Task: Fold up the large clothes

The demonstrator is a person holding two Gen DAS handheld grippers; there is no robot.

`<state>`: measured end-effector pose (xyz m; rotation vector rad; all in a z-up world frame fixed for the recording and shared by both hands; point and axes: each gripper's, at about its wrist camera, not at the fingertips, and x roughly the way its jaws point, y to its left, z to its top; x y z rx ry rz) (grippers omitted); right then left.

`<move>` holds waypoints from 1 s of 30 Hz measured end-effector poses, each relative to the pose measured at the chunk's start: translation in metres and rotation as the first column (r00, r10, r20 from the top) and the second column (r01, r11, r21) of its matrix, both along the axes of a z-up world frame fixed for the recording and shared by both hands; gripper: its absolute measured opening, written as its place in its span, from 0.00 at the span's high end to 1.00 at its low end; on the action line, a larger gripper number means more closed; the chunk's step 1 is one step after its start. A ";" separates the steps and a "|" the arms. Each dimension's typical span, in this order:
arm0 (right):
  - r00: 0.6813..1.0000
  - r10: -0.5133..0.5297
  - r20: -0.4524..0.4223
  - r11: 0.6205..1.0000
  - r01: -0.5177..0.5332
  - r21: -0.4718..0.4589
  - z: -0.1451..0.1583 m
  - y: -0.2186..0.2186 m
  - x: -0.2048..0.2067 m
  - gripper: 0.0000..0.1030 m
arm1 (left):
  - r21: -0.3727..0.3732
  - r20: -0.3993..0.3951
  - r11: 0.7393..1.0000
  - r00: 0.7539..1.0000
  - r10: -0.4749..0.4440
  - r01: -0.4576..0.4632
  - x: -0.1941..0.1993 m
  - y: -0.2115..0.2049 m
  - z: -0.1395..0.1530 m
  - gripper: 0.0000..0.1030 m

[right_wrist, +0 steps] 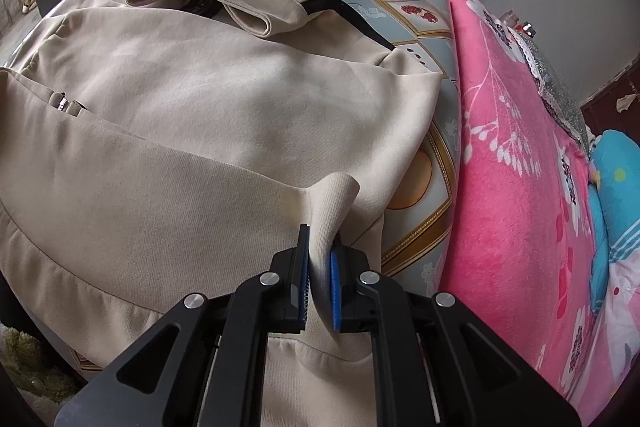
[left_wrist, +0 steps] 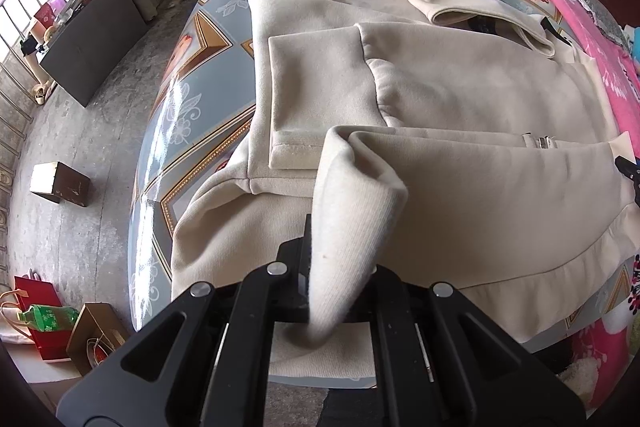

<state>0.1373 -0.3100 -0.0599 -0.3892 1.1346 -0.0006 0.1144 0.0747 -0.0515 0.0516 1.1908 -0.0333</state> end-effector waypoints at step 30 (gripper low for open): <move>0.980 -0.085 0.180 0.996 0.082 0.026 0.044 -0.002 -0.043 0.95 | 0.014 0.166 0.999 0.985 -0.033 0.031 -0.038 -0.004 0.041 0.95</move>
